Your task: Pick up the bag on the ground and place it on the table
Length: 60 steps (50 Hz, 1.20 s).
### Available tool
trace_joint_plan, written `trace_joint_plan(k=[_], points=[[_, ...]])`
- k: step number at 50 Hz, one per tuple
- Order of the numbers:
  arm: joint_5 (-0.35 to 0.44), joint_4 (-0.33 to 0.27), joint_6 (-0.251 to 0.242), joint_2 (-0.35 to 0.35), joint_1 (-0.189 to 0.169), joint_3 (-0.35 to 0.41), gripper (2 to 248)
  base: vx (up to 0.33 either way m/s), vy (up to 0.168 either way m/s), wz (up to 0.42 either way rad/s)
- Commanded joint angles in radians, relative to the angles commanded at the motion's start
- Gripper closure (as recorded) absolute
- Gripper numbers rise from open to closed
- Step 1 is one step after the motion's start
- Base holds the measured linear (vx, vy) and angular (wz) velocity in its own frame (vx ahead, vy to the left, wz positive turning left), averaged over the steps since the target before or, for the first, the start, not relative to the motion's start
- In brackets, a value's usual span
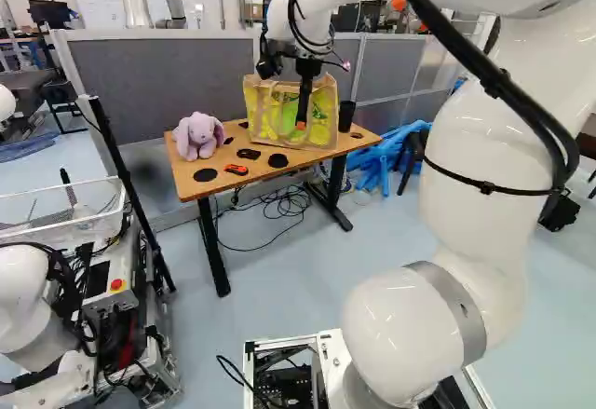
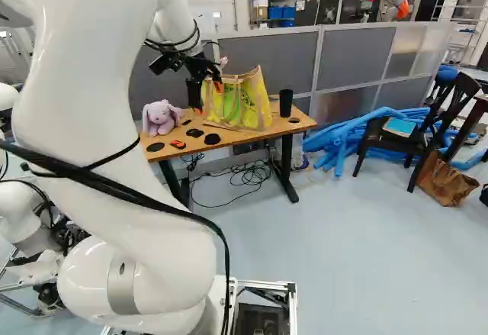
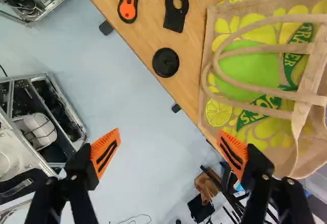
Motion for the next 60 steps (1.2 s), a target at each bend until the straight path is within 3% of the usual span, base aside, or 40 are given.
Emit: trace_joint_plan(k=[30,60], points=[[0.3,0.027,0.188,0.079,-0.03,0.216,3,0.0,0.0,0.0],[0.697,0.062,0.438,0.184,-0.071,0.502,3,0.0,0.0,0.0]])
